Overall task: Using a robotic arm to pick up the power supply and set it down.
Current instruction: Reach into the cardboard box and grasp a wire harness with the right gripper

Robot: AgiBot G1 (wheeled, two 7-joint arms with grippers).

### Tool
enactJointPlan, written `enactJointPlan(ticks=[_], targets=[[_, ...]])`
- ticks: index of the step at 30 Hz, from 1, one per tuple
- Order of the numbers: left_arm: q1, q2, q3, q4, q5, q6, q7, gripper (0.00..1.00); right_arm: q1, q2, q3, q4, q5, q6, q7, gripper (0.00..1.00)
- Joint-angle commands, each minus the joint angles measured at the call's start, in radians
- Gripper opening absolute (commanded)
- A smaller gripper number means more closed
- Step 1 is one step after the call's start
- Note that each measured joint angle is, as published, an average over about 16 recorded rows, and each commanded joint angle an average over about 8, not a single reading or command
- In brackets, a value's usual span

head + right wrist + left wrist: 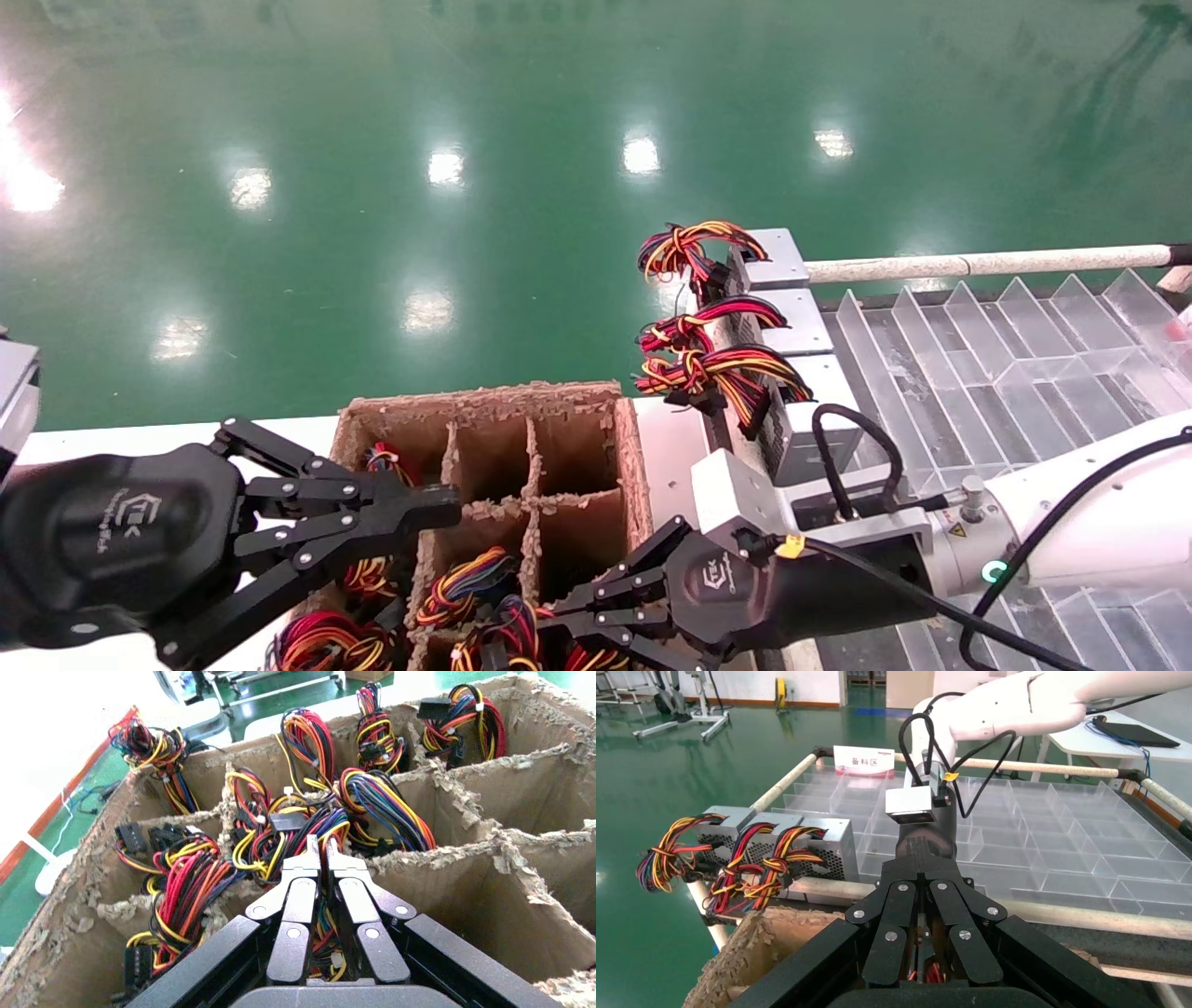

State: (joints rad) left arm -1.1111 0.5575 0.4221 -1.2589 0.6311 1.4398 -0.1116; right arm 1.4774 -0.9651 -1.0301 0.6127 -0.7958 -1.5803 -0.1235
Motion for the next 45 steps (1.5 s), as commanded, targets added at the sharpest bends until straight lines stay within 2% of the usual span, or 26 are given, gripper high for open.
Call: enactJointPlan(ticks=[1, 30, 32, 38, 40, 45], targets=[[0.0, 0.0, 0.0, 0.0, 0.0, 0.0, 0.0, 0.0, -0.002, -0.001, -0.007, -0.002, 0.012, 0.001, 0.003, 1.0], [0.0, 0.0, 0.0, 0.0, 0.0, 0.0, 0.0, 0.0, 0.011, -0.021, -0.107, -0.033, 0.1, 0.003, -0.001, 1.0], [0.0, 0.0, 0.0, 0.0, 0.0, 0.0, 0.0, 0.0, 0.009, -0.028, -0.113, -0.037, 0.104, 0.004, -0.004, 0.81], [0.0, 0.0, 0.0, 0.0, 0.0, 0.0, 0.0, 0.0, 0.006, -0.051, -0.127, -0.061, 0.119, 0.004, -0.02, 0.06], [0.0, 0.0, 0.0, 0.0, 0.0, 0.0, 0.0, 0.0, 0.007, -0.056, -0.132, -0.068, 0.124, 0.003, -0.024, 0.0], [0.0, 0.0, 0.0, 0.0, 0.0, 0.0, 0.0, 0.0, 0.011, -0.065, -0.148, -0.077, 0.132, 0.001, -0.028, 0.0]])
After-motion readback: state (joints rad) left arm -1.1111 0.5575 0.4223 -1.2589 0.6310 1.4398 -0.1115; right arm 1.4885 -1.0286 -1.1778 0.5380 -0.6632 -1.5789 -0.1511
